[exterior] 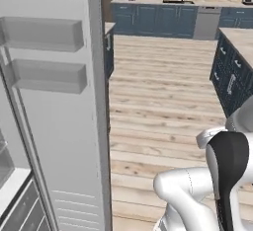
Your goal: Open the fridge, grab two sodas, and place both sodas inside the bowl with ice on the dining counter.
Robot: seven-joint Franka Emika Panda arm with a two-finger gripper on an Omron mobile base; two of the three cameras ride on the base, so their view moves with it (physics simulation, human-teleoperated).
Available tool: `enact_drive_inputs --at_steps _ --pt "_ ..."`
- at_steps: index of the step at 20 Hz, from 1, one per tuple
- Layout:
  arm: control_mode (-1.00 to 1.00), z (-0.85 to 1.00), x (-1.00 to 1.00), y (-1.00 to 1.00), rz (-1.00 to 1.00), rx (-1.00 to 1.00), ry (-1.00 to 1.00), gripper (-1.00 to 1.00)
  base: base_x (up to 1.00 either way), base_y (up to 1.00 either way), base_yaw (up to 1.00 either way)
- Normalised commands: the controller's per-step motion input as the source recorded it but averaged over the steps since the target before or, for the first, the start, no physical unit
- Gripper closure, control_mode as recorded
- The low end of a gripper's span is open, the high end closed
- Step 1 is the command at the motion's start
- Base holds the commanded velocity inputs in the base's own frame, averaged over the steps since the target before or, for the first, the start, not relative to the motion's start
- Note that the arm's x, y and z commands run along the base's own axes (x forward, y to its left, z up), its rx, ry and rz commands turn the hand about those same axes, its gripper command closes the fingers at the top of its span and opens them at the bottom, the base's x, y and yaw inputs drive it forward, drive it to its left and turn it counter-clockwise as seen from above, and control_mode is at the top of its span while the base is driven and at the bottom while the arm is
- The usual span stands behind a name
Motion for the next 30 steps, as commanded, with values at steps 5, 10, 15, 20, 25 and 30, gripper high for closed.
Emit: enact_drive_inputs --at_steps 5,10,15,20,25,30 --pt "1.0 0.0 0.0 0.0 0.0 0.0 0.0 1.0 0.92 -0.29 -0.29" --pt "1.0 0.0 0.0 0.0 0.0 0.0 0.0 1.0 1.0 -0.35 -0.24" --pt "1.0 0.0 0.0 0.0 0.0 0.0 0.0 1.0 1.0 -0.29 -0.25" --pt "1.0 0.0 0.0 0.0 0.0 0.0 0.0 1.0 1.0 -0.2 -0.27" --pt "1.0 0.0 0.0 0.0 0.0 0.0 0.0 1.0 1.0 -0.04 -0.31" --pt "1.0 0.0 0.0 0.0 0.0 0.0 0.0 1.0 1.0 0.02 -0.33"
